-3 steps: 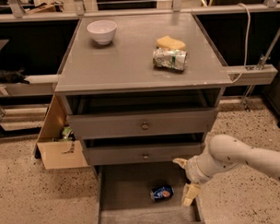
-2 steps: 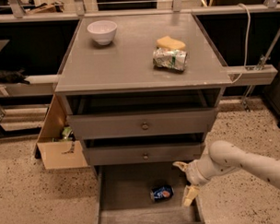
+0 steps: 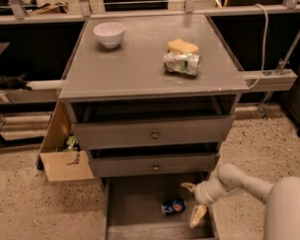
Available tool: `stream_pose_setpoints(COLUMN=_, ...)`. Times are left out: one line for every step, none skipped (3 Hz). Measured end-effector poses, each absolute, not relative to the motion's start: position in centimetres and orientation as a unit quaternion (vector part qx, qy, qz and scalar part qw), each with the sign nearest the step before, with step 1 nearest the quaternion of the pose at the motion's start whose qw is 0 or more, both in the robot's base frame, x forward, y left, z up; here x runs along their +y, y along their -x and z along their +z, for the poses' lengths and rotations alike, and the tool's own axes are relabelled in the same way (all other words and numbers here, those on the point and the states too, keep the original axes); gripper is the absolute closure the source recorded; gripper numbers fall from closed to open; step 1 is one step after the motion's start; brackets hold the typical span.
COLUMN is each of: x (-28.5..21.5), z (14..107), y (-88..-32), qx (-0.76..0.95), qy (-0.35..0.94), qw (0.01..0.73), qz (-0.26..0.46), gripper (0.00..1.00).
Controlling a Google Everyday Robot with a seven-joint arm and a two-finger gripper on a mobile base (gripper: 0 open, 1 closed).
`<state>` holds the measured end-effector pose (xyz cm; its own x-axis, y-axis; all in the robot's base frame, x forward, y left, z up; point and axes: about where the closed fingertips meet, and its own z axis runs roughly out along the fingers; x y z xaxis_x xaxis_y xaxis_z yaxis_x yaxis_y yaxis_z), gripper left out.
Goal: Pick pepsi can from bottom drawer and place on counter
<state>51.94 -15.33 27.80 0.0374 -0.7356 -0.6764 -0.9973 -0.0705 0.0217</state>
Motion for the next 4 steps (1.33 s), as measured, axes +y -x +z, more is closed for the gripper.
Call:
stream_pose_setpoints(x=-14.8, z=23.8, y=-52.8, qx=0.642, qy=0.672, qw=0.241, qz=0.281, gripper=0.0)
stream_pose_setpoints(x=-13.6, z=19.9, y=-54.2, qx=0.663, qy=0.65, qw=0.249, qz=0.277, gripper=0.0)
stream_pose_setpoints(x=-13.5, z=19.7, y=-54.1, qx=0.662, qy=0.65, qw=0.249, qz=0.277, gripper=0.0)
stream_pose_setpoints(x=-13.3, z=17.3, y=-54.6, qx=0.66, qy=0.649, qw=0.255, qz=0.279, gripper=0.0)
